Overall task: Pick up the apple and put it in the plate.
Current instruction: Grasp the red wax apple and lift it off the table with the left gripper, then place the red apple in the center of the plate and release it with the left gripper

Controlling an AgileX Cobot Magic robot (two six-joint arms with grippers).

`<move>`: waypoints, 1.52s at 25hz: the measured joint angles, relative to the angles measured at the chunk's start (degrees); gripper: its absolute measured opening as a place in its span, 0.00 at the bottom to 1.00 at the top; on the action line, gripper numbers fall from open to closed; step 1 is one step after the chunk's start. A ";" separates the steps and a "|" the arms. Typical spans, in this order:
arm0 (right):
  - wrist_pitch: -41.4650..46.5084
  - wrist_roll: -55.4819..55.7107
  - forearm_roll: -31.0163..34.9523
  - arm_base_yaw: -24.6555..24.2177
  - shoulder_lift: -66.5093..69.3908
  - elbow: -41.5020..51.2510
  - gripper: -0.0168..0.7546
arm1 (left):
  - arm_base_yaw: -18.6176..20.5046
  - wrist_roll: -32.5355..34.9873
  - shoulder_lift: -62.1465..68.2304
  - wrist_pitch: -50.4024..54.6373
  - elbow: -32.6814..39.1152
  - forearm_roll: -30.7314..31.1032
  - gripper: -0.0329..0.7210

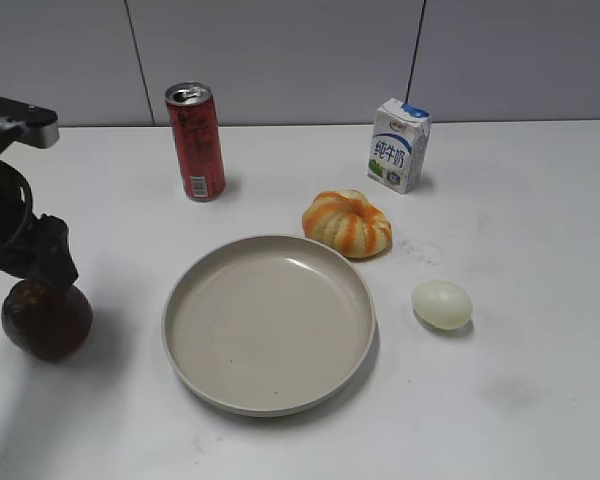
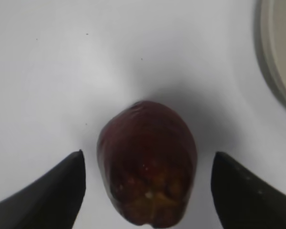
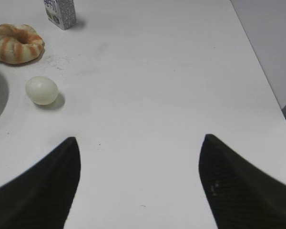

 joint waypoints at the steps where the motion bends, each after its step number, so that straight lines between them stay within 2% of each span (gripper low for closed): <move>1: 0.00 0.00 0.00 0.00 0.00 0.00 0.78 | 0.00 -0.28 1.00 0.24 -0.07 0.77 0.88; 8: 0.00 0.00 0.00 0.00 0.00 0.00 0.78 | 0.00 -2.10 4.59 1.08 -0.12 2.92 0.87; 13: 0.00 0.00 0.00 0.00 0.00 0.00 0.78 | 0.00 -2.16 5.60 2.50 -0.25 2.82 0.76; 21: 0.00 0.00 0.00 0.00 0.00 0.00 0.78 | 0.00 -2.16 4.62 3.30 -0.44 3.20 0.76; 25: 0.00 0.00 0.00 0.00 0.00 0.00 0.78 | -1.16 -2.21 2.83 6.61 -4.83 4.10 0.76; 28: 0.00 0.00 0.00 0.00 0.00 0.00 0.78 | -5.08 -2.21 2.57 8.92 -10.13 4.35 0.76; 33: 0.00 0.00 0.00 0.00 0.00 0.00 0.78 | -16.22 -2.21 3.35 8.07 -17.64 4.35 0.76; 38: 0.00 0.00 0.00 0.00 0.00 0.00 0.78 | -25.06 -2.87 9.84 7.95 -24.63 4.10 0.76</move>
